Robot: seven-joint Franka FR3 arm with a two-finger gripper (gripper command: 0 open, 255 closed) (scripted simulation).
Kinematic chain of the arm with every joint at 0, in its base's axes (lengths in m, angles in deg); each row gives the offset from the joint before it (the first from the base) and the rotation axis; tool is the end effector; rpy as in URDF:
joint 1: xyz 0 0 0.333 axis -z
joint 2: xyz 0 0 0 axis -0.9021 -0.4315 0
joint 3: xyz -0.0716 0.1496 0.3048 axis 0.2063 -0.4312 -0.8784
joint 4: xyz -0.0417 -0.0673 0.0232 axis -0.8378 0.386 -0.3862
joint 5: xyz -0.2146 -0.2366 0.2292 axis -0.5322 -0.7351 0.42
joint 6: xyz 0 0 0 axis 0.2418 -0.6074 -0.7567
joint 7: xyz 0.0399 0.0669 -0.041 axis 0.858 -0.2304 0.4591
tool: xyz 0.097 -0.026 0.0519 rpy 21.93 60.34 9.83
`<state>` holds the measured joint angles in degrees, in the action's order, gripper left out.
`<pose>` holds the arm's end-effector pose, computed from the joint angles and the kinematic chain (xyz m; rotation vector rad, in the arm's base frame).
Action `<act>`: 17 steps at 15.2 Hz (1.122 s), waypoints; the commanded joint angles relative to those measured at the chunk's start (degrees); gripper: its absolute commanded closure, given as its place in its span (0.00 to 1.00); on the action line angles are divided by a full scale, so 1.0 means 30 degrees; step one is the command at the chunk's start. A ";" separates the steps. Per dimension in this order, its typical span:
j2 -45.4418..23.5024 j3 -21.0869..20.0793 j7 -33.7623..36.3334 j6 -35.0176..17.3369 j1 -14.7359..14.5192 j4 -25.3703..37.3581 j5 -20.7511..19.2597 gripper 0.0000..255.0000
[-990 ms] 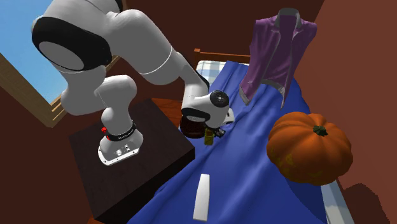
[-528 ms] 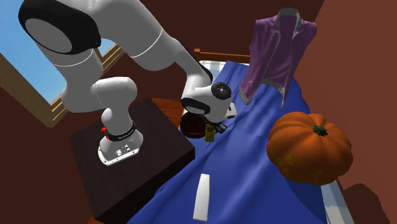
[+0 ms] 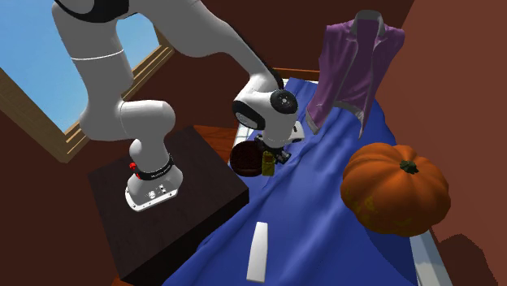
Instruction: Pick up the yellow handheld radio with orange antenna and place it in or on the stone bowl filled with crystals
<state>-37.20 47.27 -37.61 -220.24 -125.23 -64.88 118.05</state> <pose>0.3366 -0.2819 0.2967 -2.8920 -0.3841 -0.2726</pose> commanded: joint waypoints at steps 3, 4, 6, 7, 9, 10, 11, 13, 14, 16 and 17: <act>-0.1953 0.2004 -0.0799 0.1978 -0.1776 0.0391 0.1433 1.00; -0.2353 0.2410 -0.0893 0.2423 -0.2094 0.0478 0.1618 1.00; -0.3241 0.2973 -0.0978 0.2866 -0.3137 0.0178 0.2452 1.00; -0.3810 0.3214 -0.0948 0.2984 -0.3948 -0.0171 0.3116 1.00; -0.4847 0.3558 -0.0744 0.3192 -0.5492 -0.0817 0.4323 1.00; -0.5321 0.3672 -0.0579 0.3282 -0.6234 -0.1113 0.4878 1.00; -0.5767 0.3753 -0.0376 0.3361 -0.6960 -0.1390 0.5405 1.00; -0.6580 0.3824 0.0135 0.3486 -0.8367 -0.1885 0.6385 1.00; -0.6953 0.3811 0.0434 0.3535 -0.9043 -0.2100 0.6848 1.00; -0.7645 0.3694 0.1105 0.3612 -1.0333 -0.2462 0.7733 1.00; -0.7950 0.3601 0.1479 0.3628 -1.0957 -0.2609 0.8145 1.00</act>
<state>-60.29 58.43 -34.27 -209.32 -156.48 -72.37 141.27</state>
